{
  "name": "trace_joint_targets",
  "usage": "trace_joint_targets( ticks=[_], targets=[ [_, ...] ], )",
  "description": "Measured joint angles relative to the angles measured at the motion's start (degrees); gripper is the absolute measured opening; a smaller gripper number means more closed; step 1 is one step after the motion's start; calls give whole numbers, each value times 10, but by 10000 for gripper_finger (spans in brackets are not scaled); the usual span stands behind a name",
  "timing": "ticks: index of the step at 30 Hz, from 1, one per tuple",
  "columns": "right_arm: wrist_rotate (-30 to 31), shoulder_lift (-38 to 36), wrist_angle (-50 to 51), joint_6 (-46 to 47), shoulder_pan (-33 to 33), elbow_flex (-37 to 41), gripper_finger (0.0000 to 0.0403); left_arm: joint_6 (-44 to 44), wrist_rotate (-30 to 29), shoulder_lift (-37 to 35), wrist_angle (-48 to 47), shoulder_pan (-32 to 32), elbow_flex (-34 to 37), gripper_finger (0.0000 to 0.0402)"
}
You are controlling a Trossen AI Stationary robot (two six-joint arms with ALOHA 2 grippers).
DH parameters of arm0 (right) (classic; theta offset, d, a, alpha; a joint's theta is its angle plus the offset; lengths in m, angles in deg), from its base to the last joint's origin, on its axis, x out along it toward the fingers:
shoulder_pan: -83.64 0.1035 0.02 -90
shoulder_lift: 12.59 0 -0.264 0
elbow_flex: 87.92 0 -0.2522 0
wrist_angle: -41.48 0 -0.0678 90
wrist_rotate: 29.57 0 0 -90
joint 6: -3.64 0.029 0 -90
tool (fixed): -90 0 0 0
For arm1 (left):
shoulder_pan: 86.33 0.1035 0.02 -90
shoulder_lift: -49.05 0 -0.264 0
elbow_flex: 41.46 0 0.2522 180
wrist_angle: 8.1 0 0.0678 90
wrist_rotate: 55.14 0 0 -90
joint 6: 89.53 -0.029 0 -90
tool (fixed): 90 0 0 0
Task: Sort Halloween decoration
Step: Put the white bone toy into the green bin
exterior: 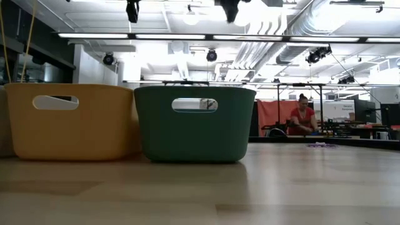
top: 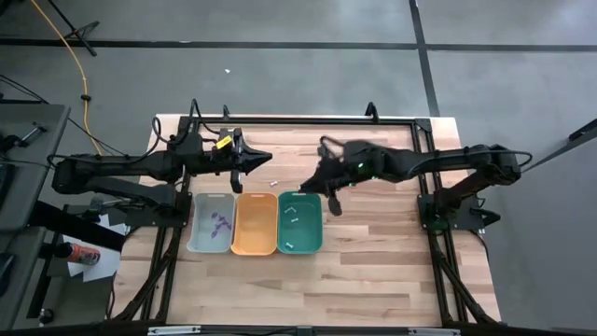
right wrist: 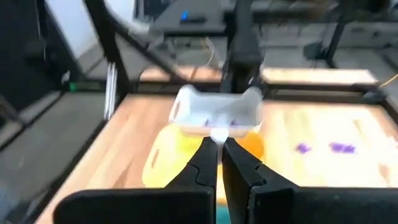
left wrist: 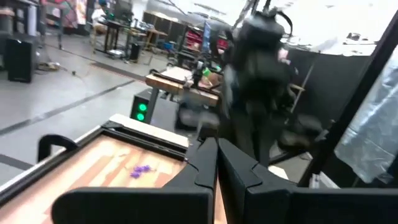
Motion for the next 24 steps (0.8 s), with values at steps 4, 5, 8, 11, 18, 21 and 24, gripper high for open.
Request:
trace_joint_targets(
  ticks=[4,5,8,11,18,21,24],
  targets=[
    [3,56,62,-20,26,-33,0,-8,-4,1,-1,9,0,0],
    [3,73,96,-29,32,-51,0,-8,-4,0,-1,11,0,0],
    [4,127,191,-70,42,-95,0,-11,-4,1,-1,14,0,0],
    [5,174,220,-74,43,-104,0,-29,-4,0,-2,14,0,0],
    [79,264,221,-60,43,-104,0,-75,-4,0,-2,14,0,0],
    [95,286,221,-60,43,-104,0,-91,-4,0,-2,14,0,0],
    [97,294,221,-60,43,-104,0,-108,-5,0,-2,14,0,0]
  ],
)
